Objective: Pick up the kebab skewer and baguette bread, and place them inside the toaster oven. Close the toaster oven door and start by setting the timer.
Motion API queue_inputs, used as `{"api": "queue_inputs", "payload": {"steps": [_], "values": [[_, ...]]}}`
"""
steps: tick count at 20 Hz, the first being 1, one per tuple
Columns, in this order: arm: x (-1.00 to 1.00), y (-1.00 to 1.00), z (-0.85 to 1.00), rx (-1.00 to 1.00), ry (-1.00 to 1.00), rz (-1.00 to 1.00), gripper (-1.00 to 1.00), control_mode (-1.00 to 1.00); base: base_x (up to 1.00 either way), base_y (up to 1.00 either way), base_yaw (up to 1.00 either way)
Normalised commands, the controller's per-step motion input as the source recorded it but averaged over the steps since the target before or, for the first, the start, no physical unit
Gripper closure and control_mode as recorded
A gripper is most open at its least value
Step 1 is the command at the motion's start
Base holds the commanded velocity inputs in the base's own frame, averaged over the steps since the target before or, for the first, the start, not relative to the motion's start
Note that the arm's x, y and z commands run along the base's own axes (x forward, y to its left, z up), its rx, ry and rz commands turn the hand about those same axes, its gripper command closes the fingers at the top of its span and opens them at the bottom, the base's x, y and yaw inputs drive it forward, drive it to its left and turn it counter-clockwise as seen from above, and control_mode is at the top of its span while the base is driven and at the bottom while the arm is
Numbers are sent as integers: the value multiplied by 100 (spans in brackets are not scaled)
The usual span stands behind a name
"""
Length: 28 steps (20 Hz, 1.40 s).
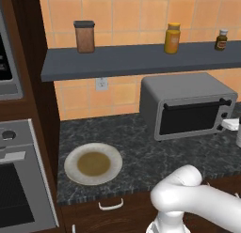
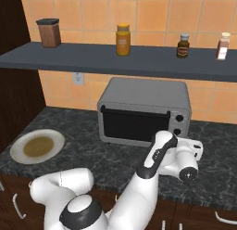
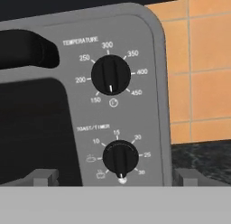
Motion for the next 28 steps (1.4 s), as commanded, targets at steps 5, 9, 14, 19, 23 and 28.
{"api": "queue_inputs", "payload": {"steps": [5, 9, 14, 19, 23, 28], "values": [[5, -3, -1, 0, 0, 0, -100, -100, 0, 0, 0], [7, 11, -3, 0, 0, 0, -100, -100, 0, 0, 0], [11, 2, 0, 0, 0, 0, -100, -100, 0, 0, 0], [13, -13, 0, 1, 0, 2, -100, -100, 0, 0, 0], [3, -23, 0, 1, 0, 5, -100, -100, 0, 0, 0], [1, 0, 0, 0, 0, 0, -100, -100, 0, 0, 0]]}}
